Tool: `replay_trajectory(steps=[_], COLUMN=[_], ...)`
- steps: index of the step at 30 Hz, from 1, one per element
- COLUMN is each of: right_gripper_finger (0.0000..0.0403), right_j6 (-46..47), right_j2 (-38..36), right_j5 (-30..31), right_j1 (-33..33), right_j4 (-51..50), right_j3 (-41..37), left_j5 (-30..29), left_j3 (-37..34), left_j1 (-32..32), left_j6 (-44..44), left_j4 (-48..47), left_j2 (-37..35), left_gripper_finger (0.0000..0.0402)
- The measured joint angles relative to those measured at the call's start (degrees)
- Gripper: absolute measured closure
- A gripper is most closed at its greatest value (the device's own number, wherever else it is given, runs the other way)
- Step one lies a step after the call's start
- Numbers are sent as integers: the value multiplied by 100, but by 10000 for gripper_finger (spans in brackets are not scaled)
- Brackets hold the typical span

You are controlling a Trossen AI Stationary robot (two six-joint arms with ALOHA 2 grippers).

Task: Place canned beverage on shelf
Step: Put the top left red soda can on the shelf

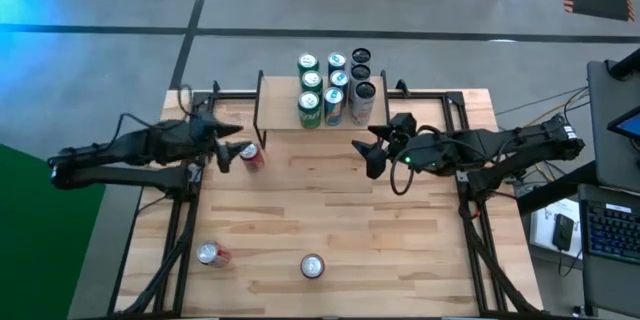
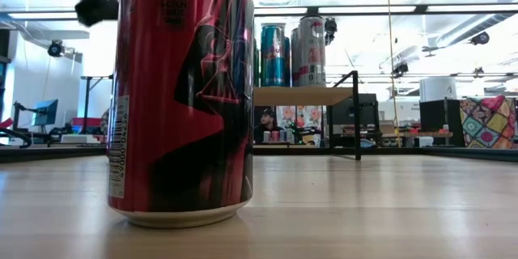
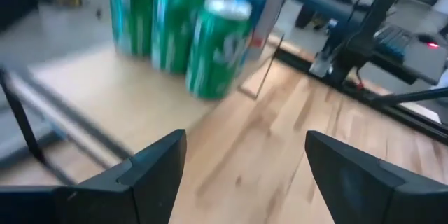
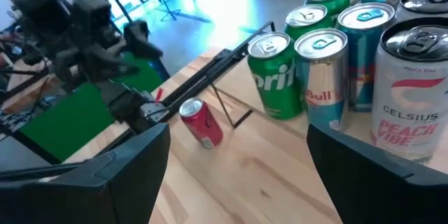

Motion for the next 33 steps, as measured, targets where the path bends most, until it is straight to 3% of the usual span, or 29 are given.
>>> replay_trajectory(steps=[5,10,21,29,33], right_gripper_finger=[76,76,76,76,76], right_j6=[-28,-23,-13,-9,40], right_j2=[-33,-44,-48,-42,-24], right_j5=[6,-118,-299,-372,-449], right_j1=[-4,1,1,1,1], right_j4=[-3,-55,-51,-50,-47], right_j3=[0,0,0,-2,-2], left_j5=[187,-367,-676,-515,-32], left_j3=[-631,-1058,-1508,-1551,-1551], left_j1=[-22,-15,-13,-13,-13], left_j6=[-688,-1522,-1626,-1640,-1975], left_j4=[-35,-182,-171,-121,-129], left_j2=[51,62,471,919,1111], left_gripper_finger=[123,116,50,41,54])
